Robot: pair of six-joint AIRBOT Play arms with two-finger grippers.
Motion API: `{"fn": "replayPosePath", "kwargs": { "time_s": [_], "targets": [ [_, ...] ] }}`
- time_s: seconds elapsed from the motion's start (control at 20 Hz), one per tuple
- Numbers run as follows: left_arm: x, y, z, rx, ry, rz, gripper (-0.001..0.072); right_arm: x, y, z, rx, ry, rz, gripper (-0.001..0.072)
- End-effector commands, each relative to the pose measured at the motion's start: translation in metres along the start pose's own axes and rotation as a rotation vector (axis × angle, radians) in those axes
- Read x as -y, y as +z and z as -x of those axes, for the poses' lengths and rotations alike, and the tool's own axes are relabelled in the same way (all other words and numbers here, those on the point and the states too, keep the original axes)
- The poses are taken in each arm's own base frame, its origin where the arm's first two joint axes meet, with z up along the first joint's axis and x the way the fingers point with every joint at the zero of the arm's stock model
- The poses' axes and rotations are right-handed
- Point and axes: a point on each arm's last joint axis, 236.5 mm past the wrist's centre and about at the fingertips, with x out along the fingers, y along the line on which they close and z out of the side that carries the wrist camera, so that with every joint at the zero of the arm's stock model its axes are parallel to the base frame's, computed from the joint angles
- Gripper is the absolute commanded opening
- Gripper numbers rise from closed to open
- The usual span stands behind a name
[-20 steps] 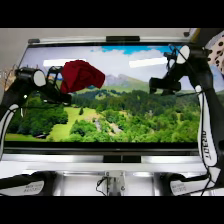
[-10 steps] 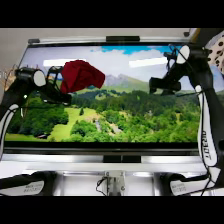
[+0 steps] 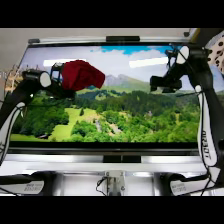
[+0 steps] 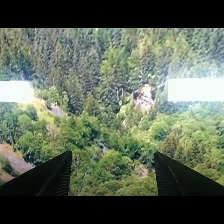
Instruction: Fold the shirts.
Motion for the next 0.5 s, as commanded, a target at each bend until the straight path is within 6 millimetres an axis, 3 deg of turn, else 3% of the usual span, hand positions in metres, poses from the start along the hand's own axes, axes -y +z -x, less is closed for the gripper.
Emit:
{"fn": "replayPosePath", "kwargs": {
  "time_s": [0.0,0.2,0.35,0.45],
  "targets": [
    [-0.012,0.050,-0.033,0.096,-0.038,0.170,0.0612,-0.003,0.018,-0.004,0.068,0.008,0.012,0.0627],
    [-0.057,0.108,-0.058,0.111,-0.198,0.435,0.0611,-0.032,0.011,-0.018,0.015,0.129,0.059,0.0627],
    [-0.073,0.114,-0.087,0.092,-0.260,0.531,0.0611,-0.053,0.007,-0.023,-0.008,0.221,0.085,0.0627],
    [-0.078,0.113,-0.105,0.091,-0.253,0.546,0.0611,-0.055,0.007,-0.023,-0.010,0.229,0.106,0.0627]
  ]
}}
